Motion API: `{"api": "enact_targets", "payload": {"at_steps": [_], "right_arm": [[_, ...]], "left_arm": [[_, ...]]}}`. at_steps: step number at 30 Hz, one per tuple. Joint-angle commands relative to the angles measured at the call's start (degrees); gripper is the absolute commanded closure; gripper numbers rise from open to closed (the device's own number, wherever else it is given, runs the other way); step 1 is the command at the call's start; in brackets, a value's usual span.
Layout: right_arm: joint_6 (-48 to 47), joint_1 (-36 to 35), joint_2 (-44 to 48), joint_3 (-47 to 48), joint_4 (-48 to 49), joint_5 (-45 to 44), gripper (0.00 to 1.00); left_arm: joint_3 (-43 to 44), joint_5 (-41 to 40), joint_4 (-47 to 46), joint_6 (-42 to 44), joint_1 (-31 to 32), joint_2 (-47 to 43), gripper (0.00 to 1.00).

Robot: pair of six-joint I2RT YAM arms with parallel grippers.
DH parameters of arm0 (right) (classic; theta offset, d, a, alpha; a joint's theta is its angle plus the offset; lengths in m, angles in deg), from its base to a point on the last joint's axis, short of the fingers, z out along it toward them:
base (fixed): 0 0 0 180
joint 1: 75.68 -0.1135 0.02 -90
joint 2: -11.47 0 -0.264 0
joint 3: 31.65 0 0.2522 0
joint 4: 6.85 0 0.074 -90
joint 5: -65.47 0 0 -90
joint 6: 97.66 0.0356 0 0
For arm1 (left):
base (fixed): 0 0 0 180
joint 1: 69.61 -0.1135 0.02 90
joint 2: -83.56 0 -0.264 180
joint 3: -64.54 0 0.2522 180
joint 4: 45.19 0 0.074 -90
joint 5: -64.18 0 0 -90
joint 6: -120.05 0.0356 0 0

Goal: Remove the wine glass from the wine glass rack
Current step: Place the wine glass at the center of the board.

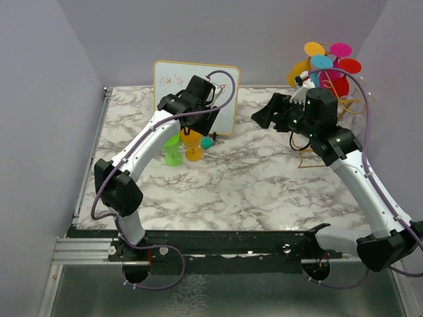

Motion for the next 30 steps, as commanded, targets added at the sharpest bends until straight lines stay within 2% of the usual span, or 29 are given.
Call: {"api": "enact_targets", "payload": {"at_steps": [1,5,9,12,21,30], "right_arm": [[-4.19,-0.10,-2.81,4.68,-3.71,-1.76,0.19],[-8.25,-0.15,-6.44,12.05,-7.86,-10.80,0.19],[-13.22,-0.11,-10.22,19.40,-11.03,-18.52,0.18],[-15.98,-0.09,-12.45,23.67,-12.49,-22.30,0.18],[-23.73,0.31,-19.20,35.37,-17.26,-36.54,0.17],[-27.30,2.64,-30.48,52.33,-25.11,-38.54,0.18]], "left_arm": [[-3.04,-1.59,-5.71,-2.30,0.09,-9.35,0.31],[-8.20,2.83,-12.83,-5.42,0.08,-16.90,0.22],[-19.51,11.83,-26.62,-9.82,0.02,-26.54,0.02],[-23.91,17.47,-31.80,-11.62,0.09,-29.80,0.01],[-26.30,31.22,-35.23,-15.54,0.54,-28.90,0.01],[-28.02,28.72,-36.64,-17.26,1.00,-29.15,0.01]]}}
